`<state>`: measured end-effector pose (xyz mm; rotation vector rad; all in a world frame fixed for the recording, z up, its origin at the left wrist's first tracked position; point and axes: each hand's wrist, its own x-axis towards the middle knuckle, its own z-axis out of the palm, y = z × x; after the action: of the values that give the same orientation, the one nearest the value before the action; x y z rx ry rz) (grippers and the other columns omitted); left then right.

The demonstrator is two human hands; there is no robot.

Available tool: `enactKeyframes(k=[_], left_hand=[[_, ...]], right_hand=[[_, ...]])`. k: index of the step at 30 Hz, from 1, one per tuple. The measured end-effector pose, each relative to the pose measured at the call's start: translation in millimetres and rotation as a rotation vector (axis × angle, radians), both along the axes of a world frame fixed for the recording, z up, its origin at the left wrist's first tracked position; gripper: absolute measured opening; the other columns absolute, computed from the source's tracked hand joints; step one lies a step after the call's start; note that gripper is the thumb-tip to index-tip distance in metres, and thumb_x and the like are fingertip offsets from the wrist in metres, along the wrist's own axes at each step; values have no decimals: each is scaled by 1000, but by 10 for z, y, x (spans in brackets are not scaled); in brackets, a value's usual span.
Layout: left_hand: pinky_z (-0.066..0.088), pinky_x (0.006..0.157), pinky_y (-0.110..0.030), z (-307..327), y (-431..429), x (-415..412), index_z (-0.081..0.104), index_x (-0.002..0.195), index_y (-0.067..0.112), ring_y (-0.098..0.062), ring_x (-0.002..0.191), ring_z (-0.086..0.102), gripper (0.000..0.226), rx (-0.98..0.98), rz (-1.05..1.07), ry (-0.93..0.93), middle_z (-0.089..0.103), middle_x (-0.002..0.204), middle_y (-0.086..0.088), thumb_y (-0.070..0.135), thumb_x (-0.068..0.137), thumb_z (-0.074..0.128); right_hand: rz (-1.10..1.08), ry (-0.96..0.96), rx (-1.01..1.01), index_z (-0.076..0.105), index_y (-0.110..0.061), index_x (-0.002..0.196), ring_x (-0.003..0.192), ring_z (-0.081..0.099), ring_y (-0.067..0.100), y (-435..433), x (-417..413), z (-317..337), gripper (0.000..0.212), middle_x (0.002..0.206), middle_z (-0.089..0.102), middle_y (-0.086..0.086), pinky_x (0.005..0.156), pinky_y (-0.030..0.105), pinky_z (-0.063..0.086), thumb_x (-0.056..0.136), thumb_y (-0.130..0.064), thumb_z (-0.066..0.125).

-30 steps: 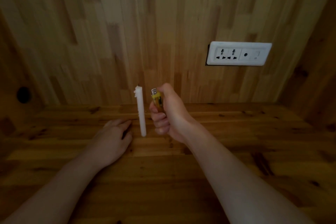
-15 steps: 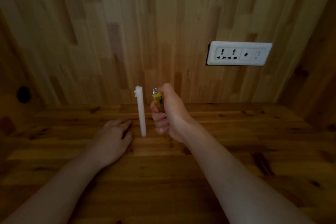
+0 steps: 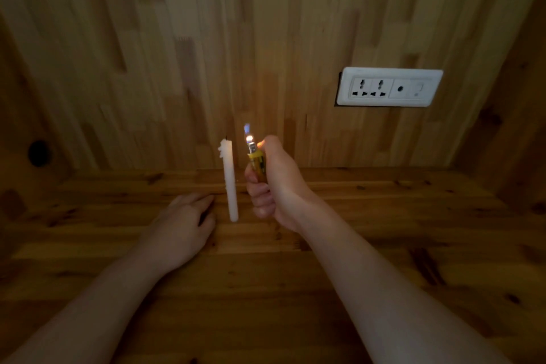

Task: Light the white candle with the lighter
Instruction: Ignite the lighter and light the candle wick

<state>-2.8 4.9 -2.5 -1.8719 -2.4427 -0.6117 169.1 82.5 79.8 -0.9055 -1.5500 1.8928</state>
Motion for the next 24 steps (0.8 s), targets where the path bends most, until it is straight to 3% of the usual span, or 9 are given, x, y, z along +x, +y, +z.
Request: enactKeyframes(k=[9, 24], left_hand=[[27, 111, -39, 7, 6, -2, 38, 142, 25, -17, 134, 30, 54, -22, 6, 5, 39, 148, 4, 43, 91, 39], [27, 110, -37, 0, 5, -10, 39, 141, 23, -17, 134, 30, 54, -9, -9, 23, 40, 148, 3, 42, 91, 40]], right_hand=[[6, -19, -3, 44, -19, 62, 41, 21, 13, -9, -2, 18, 50, 48, 32, -5, 38, 23, 21, 92, -57, 28], [1, -70, 63, 44, -19, 64, 39, 24, 12, 19, 10, 29, 50, 47, 34, -6, 38, 23, 23, 92, -57, 28]])
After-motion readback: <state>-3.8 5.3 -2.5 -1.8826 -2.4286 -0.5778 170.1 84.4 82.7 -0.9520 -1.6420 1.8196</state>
